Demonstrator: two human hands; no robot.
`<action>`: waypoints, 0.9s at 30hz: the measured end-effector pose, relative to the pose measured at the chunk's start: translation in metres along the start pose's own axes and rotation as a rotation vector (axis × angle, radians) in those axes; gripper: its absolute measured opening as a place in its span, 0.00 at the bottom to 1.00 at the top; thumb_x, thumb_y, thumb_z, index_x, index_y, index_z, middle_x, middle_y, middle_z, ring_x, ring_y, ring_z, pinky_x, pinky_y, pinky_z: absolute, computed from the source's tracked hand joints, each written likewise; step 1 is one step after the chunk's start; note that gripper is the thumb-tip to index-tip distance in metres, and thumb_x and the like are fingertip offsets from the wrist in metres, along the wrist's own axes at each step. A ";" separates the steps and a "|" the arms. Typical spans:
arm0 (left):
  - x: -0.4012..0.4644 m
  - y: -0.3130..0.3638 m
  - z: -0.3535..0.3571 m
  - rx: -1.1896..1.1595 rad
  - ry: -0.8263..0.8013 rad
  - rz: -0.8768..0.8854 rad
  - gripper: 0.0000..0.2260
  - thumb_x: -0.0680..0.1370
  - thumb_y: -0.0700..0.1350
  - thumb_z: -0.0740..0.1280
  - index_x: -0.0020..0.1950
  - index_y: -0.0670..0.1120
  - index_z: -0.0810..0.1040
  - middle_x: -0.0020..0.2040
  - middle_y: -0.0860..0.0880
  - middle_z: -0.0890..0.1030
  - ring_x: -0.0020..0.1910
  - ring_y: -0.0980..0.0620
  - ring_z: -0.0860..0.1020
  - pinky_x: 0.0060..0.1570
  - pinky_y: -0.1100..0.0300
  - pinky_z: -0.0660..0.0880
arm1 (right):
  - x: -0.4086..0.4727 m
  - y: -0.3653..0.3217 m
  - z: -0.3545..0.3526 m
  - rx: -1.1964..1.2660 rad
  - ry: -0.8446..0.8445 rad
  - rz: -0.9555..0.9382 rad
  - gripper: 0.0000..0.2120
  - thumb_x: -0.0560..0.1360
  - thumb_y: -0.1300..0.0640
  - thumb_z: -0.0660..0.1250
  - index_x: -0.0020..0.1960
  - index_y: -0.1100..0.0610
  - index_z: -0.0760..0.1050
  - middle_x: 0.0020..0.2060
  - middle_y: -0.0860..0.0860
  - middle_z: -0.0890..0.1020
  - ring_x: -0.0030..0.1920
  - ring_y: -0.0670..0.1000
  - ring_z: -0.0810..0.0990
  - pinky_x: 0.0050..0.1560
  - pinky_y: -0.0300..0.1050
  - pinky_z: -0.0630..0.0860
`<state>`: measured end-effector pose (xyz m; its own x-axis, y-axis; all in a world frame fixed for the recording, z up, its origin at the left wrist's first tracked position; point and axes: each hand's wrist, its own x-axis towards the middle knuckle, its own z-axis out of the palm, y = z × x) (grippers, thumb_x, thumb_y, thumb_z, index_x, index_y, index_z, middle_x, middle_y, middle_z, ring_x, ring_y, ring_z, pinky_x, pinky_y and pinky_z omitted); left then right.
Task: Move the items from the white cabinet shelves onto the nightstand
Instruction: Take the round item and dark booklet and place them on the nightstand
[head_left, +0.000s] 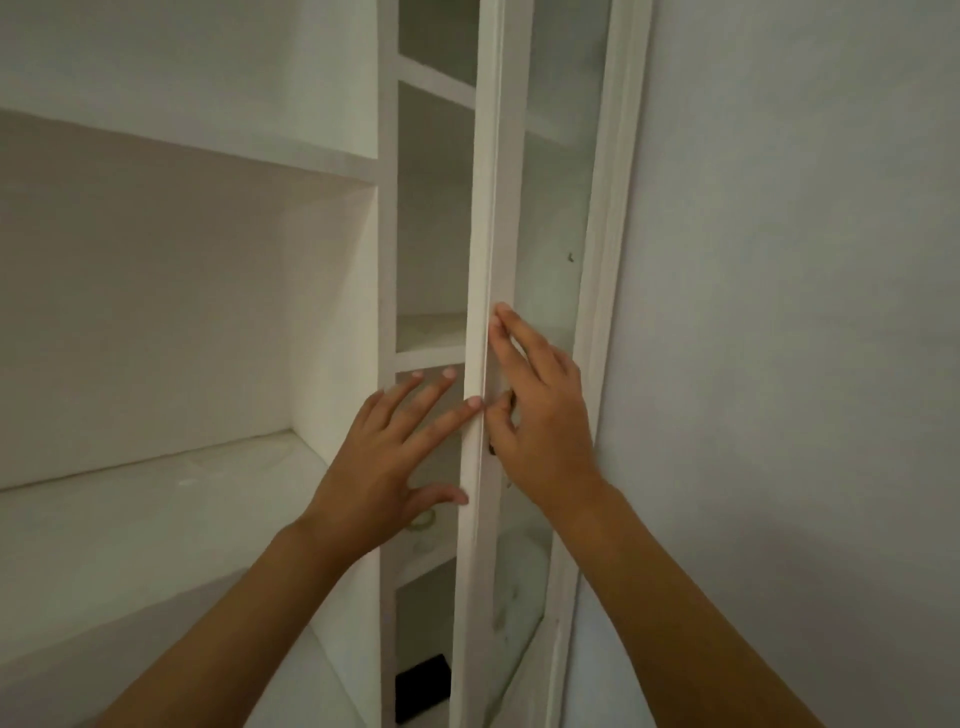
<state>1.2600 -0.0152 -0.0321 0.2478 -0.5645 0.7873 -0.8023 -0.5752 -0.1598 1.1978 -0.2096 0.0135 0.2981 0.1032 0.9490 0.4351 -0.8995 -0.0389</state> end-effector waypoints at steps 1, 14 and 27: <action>0.003 0.006 0.001 -0.024 0.012 0.024 0.42 0.76 0.71 0.67 0.85 0.57 0.57 0.85 0.50 0.55 0.84 0.43 0.54 0.76 0.35 0.63 | -0.003 0.003 -0.009 -0.012 -0.003 -0.002 0.32 0.80 0.65 0.69 0.82 0.59 0.64 0.82 0.52 0.64 0.81 0.49 0.62 0.76 0.62 0.67; 0.053 0.100 0.037 -0.250 0.112 0.217 0.42 0.75 0.71 0.67 0.84 0.55 0.59 0.85 0.49 0.59 0.83 0.42 0.57 0.71 0.29 0.68 | -0.046 0.048 -0.121 -0.262 -0.010 0.000 0.29 0.83 0.59 0.63 0.82 0.59 0.61 0.82 0.53 0.64 0.83 0.51 0.59 0.78 0.60 0.64; 0.096 0.187 0.096 -0.424 0.066 0.157 0.45 0.75 0.72 0.66 0.85 0.55 0.53 0.85 0.56 0.55 0.84 0.50 0.56 0.78 0.43 0.62 | -0.090 0.093 -0.195 -0.475 -0.064 0.084 0.30 0.83 0.55 0.69 0.82 0.57 0.64 0.82 0.52 0.64 0.83 0.51 0.59 0.79 0.57 0.63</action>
<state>1.1857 -0.2338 -0.0442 0.0812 -0.5791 0.8112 -0.9822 -0.1846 -0.0334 1.0458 -0.3859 -0.0148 0.3734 0.0346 0.9270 -0.0239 -0.9986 0.0469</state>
